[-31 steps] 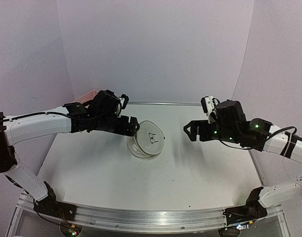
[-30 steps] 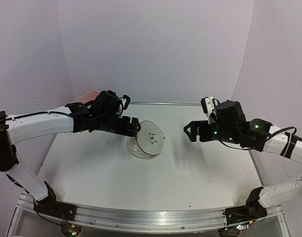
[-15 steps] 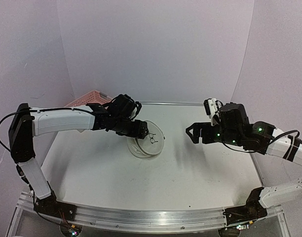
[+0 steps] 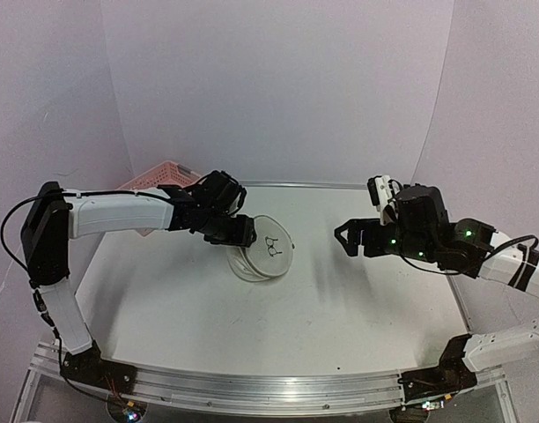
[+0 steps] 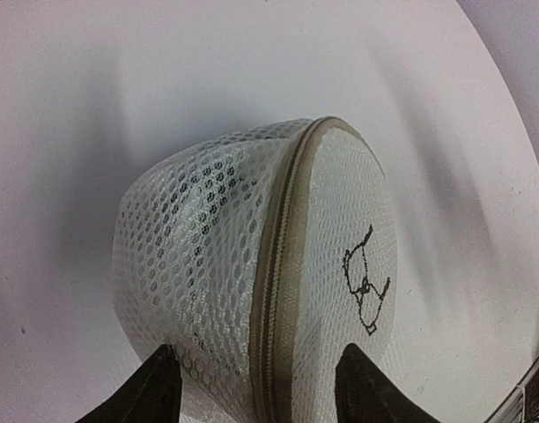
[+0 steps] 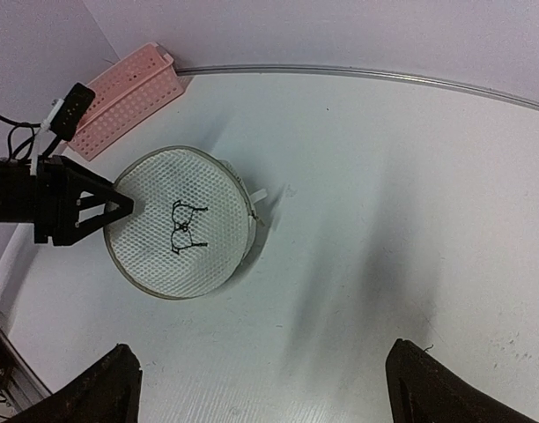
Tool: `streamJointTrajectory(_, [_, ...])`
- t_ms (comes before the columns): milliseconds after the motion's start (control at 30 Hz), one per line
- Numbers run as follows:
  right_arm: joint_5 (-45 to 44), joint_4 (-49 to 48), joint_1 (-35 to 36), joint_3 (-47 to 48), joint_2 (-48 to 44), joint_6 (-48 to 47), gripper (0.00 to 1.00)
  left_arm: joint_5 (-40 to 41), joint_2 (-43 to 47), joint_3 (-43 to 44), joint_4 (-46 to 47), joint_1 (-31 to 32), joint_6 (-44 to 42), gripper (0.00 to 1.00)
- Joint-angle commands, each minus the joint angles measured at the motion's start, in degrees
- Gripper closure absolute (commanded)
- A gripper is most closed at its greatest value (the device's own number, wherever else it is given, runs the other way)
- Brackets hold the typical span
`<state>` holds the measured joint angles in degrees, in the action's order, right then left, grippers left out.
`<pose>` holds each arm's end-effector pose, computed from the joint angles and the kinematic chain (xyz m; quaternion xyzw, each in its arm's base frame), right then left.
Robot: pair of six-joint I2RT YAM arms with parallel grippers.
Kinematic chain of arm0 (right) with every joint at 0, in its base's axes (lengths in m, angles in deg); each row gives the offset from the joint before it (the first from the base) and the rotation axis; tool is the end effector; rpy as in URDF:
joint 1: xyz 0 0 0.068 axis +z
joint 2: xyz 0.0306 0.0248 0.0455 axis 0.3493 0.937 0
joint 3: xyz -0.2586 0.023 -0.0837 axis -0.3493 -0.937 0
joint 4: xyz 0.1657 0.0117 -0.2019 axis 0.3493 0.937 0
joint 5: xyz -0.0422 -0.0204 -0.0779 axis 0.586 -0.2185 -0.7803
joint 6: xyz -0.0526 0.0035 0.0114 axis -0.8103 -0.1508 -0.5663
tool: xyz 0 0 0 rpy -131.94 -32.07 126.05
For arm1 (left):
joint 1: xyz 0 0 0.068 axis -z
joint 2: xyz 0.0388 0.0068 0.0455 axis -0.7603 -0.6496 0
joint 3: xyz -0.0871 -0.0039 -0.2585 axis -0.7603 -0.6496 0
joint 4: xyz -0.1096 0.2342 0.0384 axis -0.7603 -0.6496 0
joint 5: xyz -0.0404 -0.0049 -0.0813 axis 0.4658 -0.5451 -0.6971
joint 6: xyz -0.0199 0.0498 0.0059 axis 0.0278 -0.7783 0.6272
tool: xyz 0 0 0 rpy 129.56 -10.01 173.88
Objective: Unzip the laundry bag and remove the bra
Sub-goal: Pick up the laundry bag at the center of the board.
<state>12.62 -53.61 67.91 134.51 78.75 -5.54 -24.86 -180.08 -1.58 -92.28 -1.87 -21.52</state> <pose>0.1634 0.1669 0.2966 -0.1132 0.8633 0.2107 0.4444 0.2683 -0.2901 0.2448 0.1375 0.9233 -0.1953 0.3008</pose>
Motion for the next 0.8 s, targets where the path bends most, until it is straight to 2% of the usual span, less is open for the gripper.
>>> streamJointTrajectory(0, [-0.6, -2.3, 0.3, -0.1, 0.2, 0.3, 0.02, -1.1, -1.5, 2.4, 1.4, -0.3, 0.4, 0.43])
streamJointTrajectory(133, [-0.7, -2.3, 0.3, -0.4, 0.1, 0.3, 0.02, -1.6, -2.2, 2.4, 1.4, -0.5, 0.3, 0.56])
streamJointTrajectory(267, [-0.6, -2.3, 0.3, -0.5, -0.1, 0.2, 0.02, -2.4, -2.0, 2.4, 1.4, -0.6, -0.2, 0.85])
streamJointTrajectory(367, [-0.4, -2.3, 0.3, -0.5, -0.3, 0.1, 0.02, -3.6, -1.3, 2.1, 1.4, -0.6, -1.1, 1.0])
streamJointTrajectory(633, [3.3, -2.5, 0.3, 0.3, -0.4, -2.7, 0.02, -11.2, 3.5, 0.5, 1.4, -0.6, -6.3, 1.0])
streamJointTrajectory(767, [8.6, -2.5, 0.3, 1.5, 0.1, -6.0, 0.02, -17.5, 6.8, -1.0, 1.4, -0.5, -9.8, 1.0])
